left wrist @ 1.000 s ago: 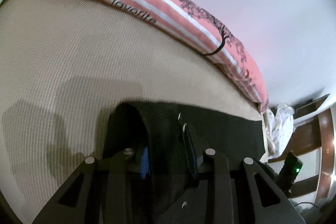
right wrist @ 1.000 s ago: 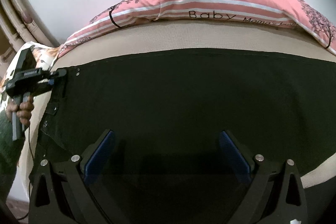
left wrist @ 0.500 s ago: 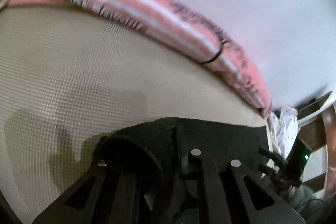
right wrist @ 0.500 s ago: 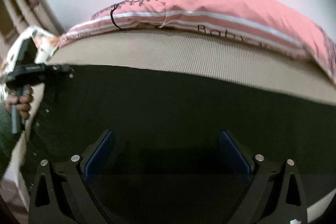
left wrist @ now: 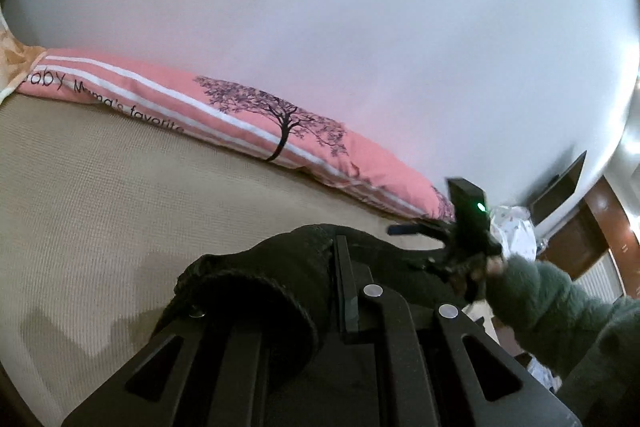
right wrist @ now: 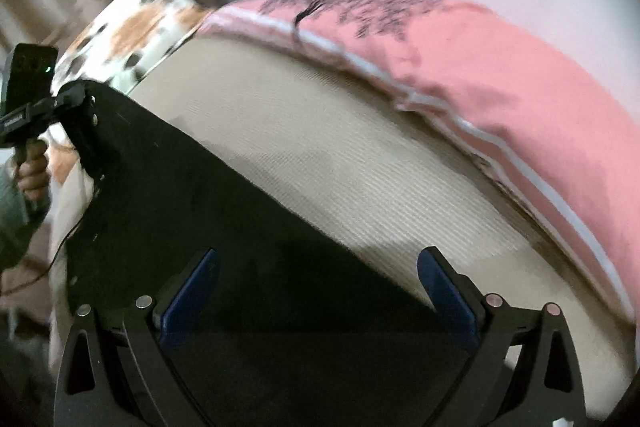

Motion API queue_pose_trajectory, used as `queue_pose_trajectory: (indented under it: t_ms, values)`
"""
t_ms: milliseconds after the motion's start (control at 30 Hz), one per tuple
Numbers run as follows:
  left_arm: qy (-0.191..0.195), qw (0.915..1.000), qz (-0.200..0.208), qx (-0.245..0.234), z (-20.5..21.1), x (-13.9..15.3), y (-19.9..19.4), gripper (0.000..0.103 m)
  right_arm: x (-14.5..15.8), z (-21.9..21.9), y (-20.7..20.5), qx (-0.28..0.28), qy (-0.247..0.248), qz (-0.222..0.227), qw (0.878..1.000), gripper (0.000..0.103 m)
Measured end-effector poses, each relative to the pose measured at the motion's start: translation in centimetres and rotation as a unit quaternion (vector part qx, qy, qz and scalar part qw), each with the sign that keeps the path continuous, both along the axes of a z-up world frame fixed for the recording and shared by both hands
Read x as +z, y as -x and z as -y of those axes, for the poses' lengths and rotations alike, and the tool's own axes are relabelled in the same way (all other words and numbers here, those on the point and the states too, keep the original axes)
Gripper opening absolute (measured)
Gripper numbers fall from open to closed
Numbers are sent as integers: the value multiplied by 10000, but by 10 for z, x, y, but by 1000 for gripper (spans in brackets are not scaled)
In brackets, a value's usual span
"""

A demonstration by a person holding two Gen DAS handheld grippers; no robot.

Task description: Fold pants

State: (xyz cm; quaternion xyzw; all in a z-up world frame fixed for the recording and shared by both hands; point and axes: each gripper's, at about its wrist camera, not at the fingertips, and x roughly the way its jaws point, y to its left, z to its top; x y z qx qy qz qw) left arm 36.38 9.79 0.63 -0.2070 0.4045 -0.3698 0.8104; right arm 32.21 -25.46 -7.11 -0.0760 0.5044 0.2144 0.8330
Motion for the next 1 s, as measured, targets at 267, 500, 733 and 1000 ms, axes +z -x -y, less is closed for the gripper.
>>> queue_pose_trajectory:
  t_ms: [267,500,733,1000]
  values:
    - [23,9997,-104,222,-4,4,4,9,-18,-3,-25,986,-249,-1126,9884,68]
    - [-134,9994,-158,289,-4,5,2,9,-32,17,-13,1176,84,-1407,9830,48]
    - [-252,9989,-222,318,-2,2,-4,9,-36,59,-4,678,305,-1358,9879,35]
    - [-453,9980,-314,299,3,-8,-18,9,-31,66,14,306,639,-871,9937,15]
